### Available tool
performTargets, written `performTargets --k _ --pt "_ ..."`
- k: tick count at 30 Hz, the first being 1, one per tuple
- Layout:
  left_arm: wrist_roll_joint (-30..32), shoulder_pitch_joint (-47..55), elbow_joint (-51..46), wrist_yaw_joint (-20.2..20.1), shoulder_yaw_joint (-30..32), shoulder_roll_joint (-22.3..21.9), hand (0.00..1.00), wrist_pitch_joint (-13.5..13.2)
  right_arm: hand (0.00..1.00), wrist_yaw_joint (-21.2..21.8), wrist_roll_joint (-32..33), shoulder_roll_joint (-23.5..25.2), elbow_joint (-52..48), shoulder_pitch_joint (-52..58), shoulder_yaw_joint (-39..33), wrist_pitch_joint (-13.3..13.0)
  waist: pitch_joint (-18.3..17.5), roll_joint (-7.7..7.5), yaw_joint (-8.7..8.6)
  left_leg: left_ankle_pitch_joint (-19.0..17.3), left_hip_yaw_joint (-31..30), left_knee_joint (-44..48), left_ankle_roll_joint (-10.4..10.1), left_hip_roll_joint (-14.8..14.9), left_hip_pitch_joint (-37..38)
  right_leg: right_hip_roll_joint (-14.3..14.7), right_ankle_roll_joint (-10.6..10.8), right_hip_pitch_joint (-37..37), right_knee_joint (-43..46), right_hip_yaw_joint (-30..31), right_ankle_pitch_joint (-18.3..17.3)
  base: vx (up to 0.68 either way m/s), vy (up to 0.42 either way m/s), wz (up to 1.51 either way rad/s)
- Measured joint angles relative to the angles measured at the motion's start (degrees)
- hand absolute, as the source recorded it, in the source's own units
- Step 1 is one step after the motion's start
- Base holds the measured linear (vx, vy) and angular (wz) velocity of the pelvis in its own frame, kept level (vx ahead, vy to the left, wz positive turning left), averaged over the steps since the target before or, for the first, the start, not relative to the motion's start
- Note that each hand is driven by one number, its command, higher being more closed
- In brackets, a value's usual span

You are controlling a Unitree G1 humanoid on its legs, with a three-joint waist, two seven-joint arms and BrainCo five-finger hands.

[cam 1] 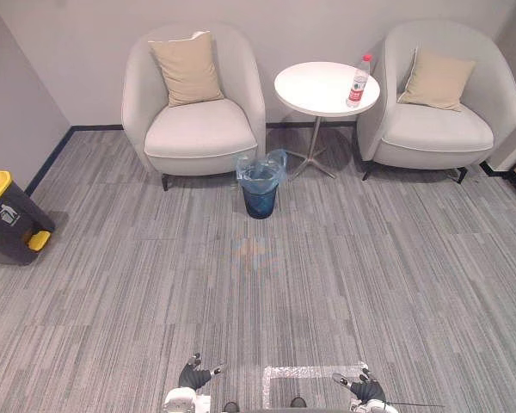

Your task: Gather rubbish on tea table into small bin, then transfer packed bag to large trash can.

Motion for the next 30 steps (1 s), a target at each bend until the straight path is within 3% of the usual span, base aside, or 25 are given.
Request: performTargets --k 20,30 --pt "0.07 -0.37 1.44 0.11 1.28 -0.06 0.00 0.05 0.00 0.26 0.01 0.38 1.40 -0.78 -0.05 0.27 0.48 -0.72 0.01 -0.02 0.41 -0.07 0.01 -0.03 0.79 0.00 0.08 0.63 -0.03 0.06 -0.06 -0.02 -0.011 0.00" --pt "1.29 -1.72 1.90 -1.14 -2.15 1.24 0.00 0.12 0.00 0.76 0.03 0.56 1.37 -1.11 0.17 0.68 1.16 -1.32 -0.24 -0.79 4.29 -0.06 -0.21 0.40 0.75 0.58 -0.19 -1.15 -0.05 3.24 0.30 -0.02 -0.019 -0.15"
